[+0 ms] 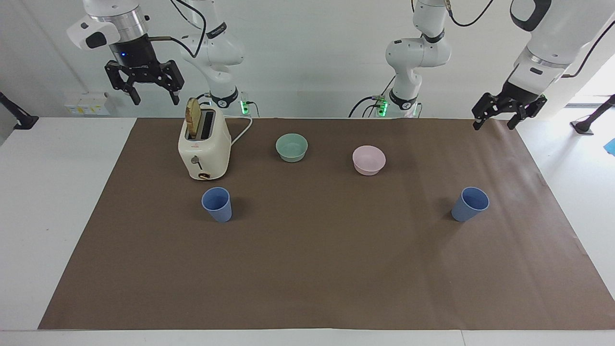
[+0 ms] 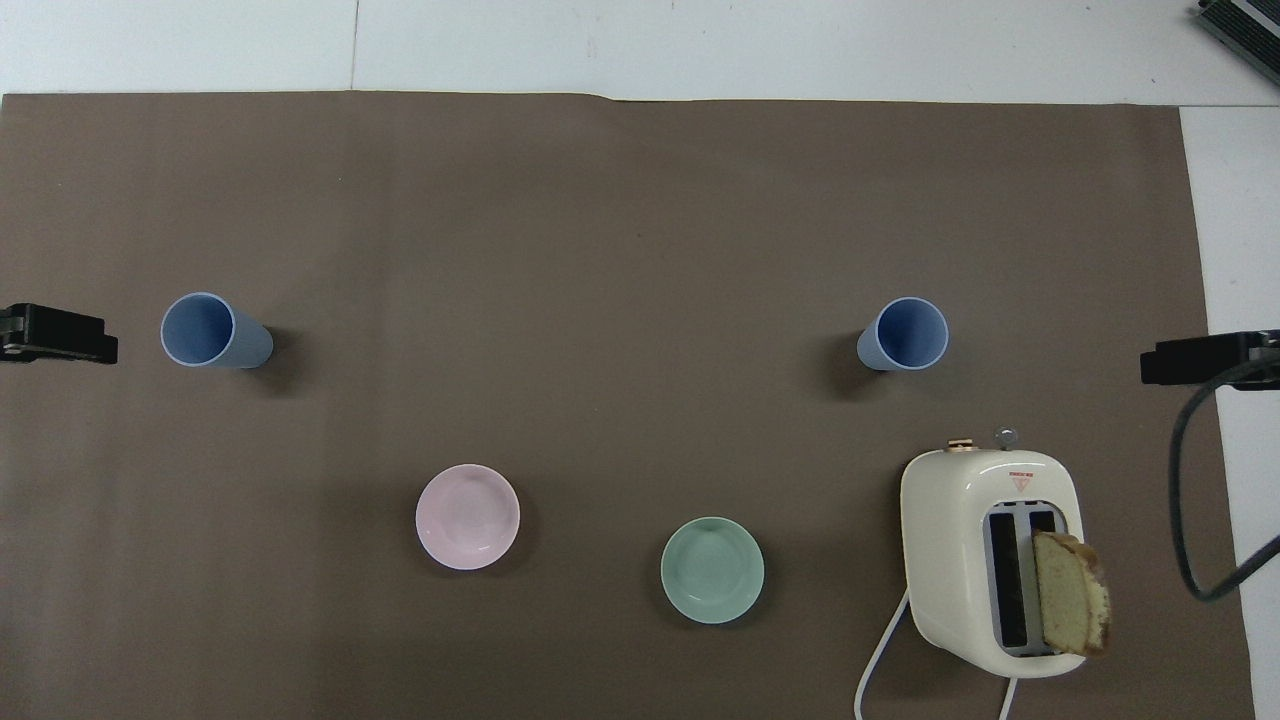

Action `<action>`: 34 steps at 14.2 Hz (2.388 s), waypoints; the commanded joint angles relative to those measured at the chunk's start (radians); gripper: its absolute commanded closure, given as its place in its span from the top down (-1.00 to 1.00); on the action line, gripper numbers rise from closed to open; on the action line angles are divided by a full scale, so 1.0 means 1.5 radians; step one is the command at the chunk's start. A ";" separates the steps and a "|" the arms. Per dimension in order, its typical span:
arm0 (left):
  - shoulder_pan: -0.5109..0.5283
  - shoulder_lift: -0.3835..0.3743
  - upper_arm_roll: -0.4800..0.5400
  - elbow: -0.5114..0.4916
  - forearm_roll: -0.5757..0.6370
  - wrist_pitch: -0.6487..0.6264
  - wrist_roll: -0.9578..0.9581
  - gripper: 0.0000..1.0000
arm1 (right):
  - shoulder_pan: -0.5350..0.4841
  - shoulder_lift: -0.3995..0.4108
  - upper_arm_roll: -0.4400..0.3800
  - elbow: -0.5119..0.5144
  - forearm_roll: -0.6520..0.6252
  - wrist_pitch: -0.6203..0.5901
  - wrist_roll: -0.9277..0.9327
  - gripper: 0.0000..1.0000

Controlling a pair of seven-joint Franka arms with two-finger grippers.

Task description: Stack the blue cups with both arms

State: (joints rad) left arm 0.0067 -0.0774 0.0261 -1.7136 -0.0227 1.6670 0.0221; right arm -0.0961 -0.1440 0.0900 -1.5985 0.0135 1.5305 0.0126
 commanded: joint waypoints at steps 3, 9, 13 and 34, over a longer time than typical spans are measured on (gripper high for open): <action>0.049 0.077 -0.004 -0.031 -0.002 0.146 0.008 1.00 | -0.003 0.000 -0.002 0.006 0.009 -0.009 0.005 1.00; 0.070 0.184 -0.005 -0.060 -0.014 0.252 0.004 1.00 | -0.003 0.000 -0.002 0.006 0.009 -0.009 0.005 1.00; 0.068 0.180 -0.005 -0.139 -0.028 0.313 0.001 1.00 | -0.002 0.000 -0.002 0.006 0.009 -0.009 0.005 1.00; -0.074 0.165 -0.019 0.008 -0.059 0.222 -0.184 -1.00 | -0.002 0.000 -0.002 0.006 0.009 -0.009 0.005 1.00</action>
State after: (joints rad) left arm -0.0066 0.1904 -0.0187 -1.7046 -0.1075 2.0264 -0.1318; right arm -0.0961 -0.1440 0.0900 -1.5983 0.0135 1.5305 0.0126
